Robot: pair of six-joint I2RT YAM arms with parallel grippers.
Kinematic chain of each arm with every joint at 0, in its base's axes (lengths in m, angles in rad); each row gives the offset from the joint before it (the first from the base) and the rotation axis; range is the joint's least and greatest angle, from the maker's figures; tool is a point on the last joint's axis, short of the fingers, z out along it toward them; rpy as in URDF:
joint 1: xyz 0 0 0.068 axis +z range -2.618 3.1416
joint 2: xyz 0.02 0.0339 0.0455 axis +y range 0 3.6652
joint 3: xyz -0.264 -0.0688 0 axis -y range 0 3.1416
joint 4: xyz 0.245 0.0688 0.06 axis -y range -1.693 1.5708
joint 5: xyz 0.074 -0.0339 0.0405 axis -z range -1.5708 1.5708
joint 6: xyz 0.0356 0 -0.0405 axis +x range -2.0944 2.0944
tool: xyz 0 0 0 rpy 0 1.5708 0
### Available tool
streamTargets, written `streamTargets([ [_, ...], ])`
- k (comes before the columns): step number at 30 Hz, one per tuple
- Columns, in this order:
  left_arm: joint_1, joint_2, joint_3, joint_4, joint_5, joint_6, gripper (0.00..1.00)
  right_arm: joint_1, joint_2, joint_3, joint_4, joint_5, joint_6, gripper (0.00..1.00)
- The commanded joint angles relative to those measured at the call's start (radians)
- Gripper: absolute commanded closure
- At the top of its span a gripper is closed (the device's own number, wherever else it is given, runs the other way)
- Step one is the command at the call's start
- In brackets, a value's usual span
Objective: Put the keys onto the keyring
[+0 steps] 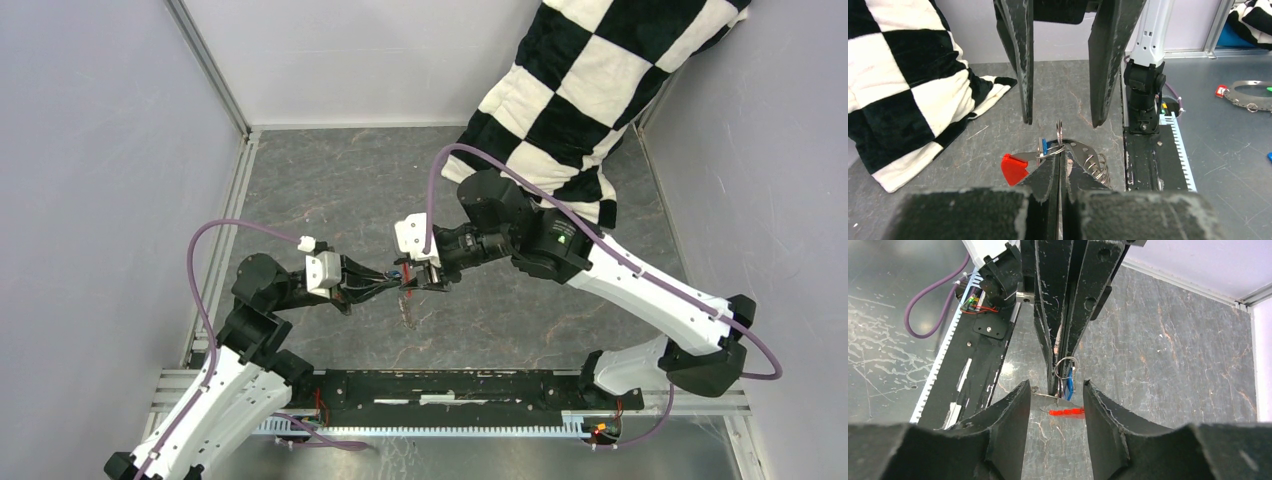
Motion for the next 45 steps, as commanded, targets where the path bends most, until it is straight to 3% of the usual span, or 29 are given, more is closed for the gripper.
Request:
streamTargets([
  [1,0.002,-0.012,0.055,-0.013,0.025,0.077,0.98,0.011,0.019,0.048,-0.002,0.031,-0.013,0.52],
  [15,0.002,-0.02,0.057,-0.041,0.031,0.105,0.98,0.016,0.032,0.05,-0.006,0.036,-0.018,0.72],
  [20,0.002,-0.013,0.06,-0.041,0.032,0.103,0.98,0.016,0.036,0.05,-0.008,0.03,-0.021,0.88],
  [27,0.002,0.001,0.07,-0.04,0.04,0.101,0.98,0.016,0.048,0.044,-0.015,0.047,-0.02,0.89],
  [29,0.002,0.004,0.071,-0.04,0.04,0.101,0.98,0.015,0.055,0.049,-0.019,0.055,-0.021,1.0],
  [31,0.002,0.006,0.072,-0.048,0.04,0.11,0.98,0.016,0.055,0.049,-0.014,0.076,-0.015,1.0],
  [32,0.002,0.008,0.075,-0.059,0.041,0.12,0.96,0.015,0.053,0.046,-0.008,0.084,-0.012,1.0],
  [34,0.002,0.018,0.089,-0.137,0.038,0.185,0.81,0.014,0.037,0.027,0.022,0.083,0.008,1.0],
  [39,0.001,0.034,0.135,-0.391,0.012,0.417,0.61,-0.041,-0.036,-0.093,0.158,-0.029,0.09,1.0],
  [45,0.002,-0.021,0.127,-0.486,-0.015,0.514,0.59,-0.101,-0.055,-0.136,0.179,-0.137,0.145,1.0],
])
